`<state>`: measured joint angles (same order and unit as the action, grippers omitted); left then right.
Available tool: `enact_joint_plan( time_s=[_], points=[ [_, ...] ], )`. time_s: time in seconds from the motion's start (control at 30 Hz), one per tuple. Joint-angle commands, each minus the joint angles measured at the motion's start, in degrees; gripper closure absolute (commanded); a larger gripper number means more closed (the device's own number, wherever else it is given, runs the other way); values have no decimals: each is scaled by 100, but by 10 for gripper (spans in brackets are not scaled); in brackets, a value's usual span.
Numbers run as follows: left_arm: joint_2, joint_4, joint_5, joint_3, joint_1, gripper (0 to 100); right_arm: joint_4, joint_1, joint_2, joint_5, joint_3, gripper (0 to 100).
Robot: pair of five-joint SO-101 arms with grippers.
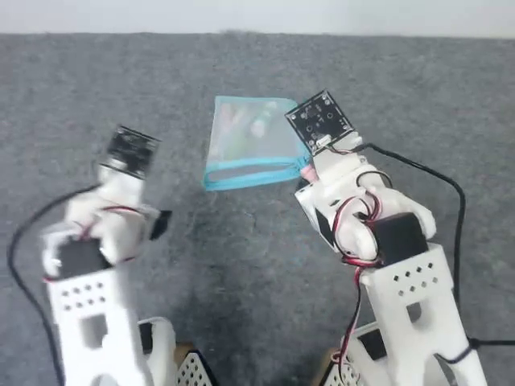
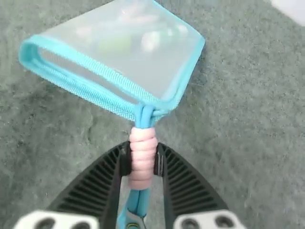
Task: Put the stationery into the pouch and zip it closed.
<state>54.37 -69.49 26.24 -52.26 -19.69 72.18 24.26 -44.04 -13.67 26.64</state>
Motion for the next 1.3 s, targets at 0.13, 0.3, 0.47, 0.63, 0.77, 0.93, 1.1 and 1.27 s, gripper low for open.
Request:
enact_joint_plan(
  time_s=[0.13,0.3,0.47,0.63,0.77,0.93,1.1,1.27],
  points=[
    [1099,440,-862,-180,1459,678,224,-57,-312,-211,-88,992],
    [1090,782,-1196,-215,1916,678,295,-48,-312,-211,-88,992],
    [1090,1767,-1354,-857,1793,680,418,163,-321,-211,-141,992],
    [1081,2514,-1327,-1499,1530,680,760,365,-505,-220,-440,992],
    [1081,2734,-1327,-1631,1468,680,1121,374,-716,-220,-695,992],
    [1073,2945,-1354,-1745,1512,680,1464,444,-813,-352,-774,992],
    [958,3095,-1363,-1895,1732,686,1604,804,-813,-334,-765,992],
    [281,3657,-1591,-1903,1890,773,1613,998,-813,-369,-738,992]
  ],
)
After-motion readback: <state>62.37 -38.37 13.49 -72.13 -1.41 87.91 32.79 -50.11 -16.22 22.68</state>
